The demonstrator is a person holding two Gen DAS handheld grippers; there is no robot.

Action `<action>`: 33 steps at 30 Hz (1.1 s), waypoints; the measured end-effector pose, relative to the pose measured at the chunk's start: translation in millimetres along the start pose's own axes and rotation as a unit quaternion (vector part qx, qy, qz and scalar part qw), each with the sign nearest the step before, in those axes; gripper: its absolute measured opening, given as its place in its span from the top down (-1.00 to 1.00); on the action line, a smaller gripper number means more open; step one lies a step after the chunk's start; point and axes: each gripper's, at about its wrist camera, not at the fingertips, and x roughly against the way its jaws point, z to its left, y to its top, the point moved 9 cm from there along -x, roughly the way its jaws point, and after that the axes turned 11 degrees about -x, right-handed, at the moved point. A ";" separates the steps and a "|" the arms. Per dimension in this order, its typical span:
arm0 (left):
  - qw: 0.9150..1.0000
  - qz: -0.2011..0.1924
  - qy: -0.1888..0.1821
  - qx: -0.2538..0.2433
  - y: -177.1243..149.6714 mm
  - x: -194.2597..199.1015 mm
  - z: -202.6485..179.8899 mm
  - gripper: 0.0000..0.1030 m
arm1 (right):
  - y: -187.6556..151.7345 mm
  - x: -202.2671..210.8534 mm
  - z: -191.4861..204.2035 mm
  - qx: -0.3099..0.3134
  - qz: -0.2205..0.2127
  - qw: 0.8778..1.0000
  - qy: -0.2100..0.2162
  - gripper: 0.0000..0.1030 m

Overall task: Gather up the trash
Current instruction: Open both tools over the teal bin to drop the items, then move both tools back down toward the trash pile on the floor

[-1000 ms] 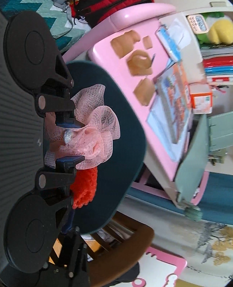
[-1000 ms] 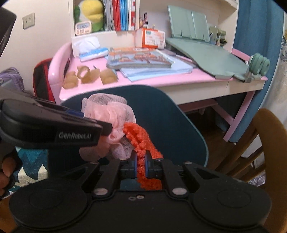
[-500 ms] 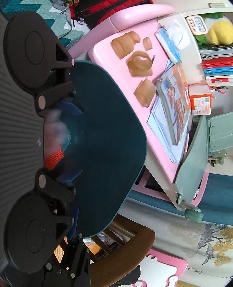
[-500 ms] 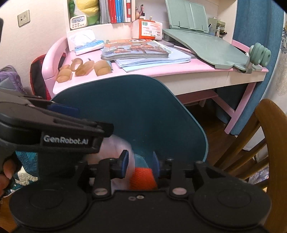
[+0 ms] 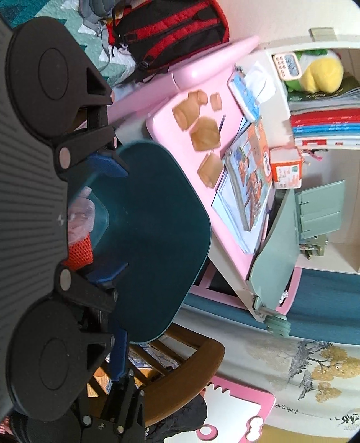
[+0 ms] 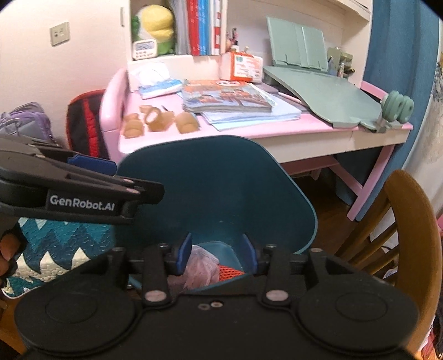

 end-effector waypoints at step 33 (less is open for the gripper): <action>0.989 0.013 0.099 0.107 -224.5 164.3 150.8 -0.60 | -103.1 46.1 222.7 0.119 0.050 0.976 0.173 0.15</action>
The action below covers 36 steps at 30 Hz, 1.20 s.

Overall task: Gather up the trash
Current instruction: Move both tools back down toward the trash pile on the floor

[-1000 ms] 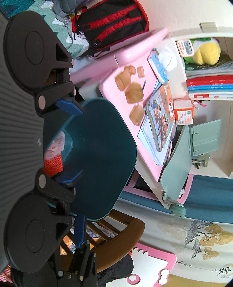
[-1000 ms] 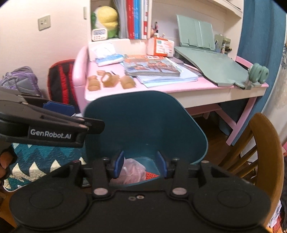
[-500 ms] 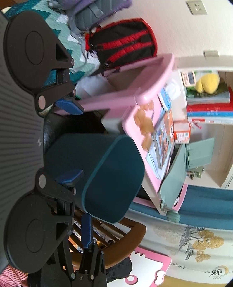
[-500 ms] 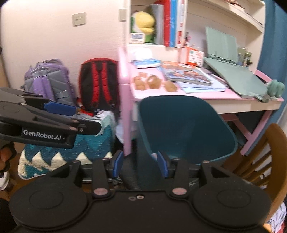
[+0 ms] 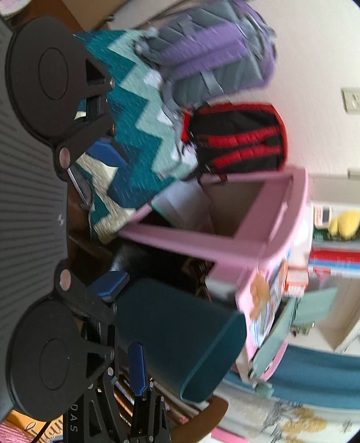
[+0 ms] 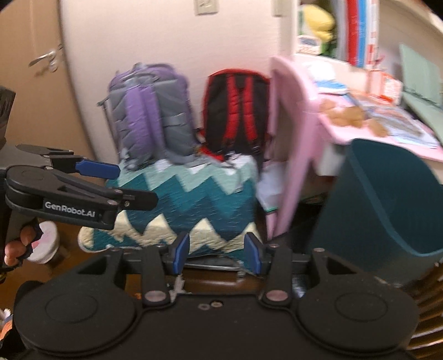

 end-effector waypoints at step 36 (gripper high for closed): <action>0.919 0.332 0.095 0.188 -402.8 -238.5 252.4 -0.84 | -230.4 -426.6 82.0 0.004 0.265 0.963 0.040 0.13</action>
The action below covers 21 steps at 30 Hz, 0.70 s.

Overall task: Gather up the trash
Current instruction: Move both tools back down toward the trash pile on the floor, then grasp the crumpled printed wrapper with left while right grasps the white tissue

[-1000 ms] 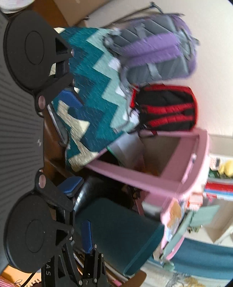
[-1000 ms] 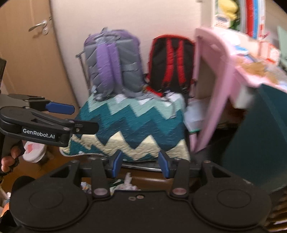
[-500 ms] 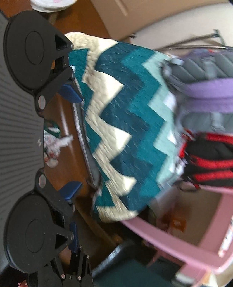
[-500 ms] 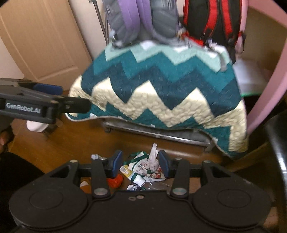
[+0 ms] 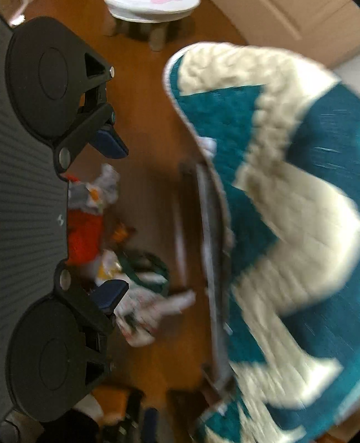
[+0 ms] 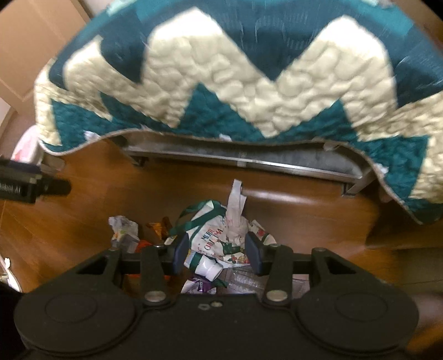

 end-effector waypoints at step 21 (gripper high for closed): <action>0.977 0.207 -0.052 -0.006 -101.3 -210.1 25.2 -0.83 | -2.1 -212.2 -37.2 -0.043 0.122 0.990 -0.052 0.13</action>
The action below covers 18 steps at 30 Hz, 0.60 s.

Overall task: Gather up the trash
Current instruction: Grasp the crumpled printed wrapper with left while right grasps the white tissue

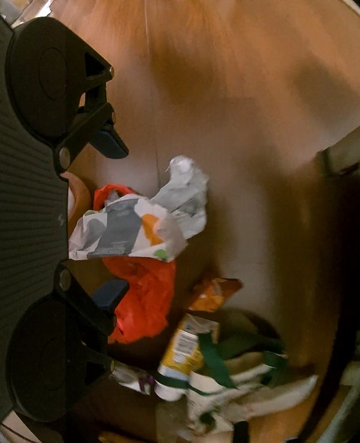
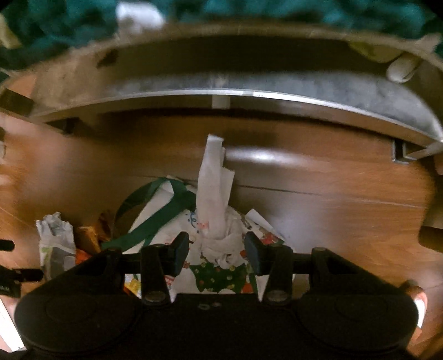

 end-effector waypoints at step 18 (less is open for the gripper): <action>0.999 0.033 -0.027 0.009 -8.3 -46.4 -2.5 0.62 | 2.3 -48.0 -0.1 0.021 0.003 1.000 -0.022 0.25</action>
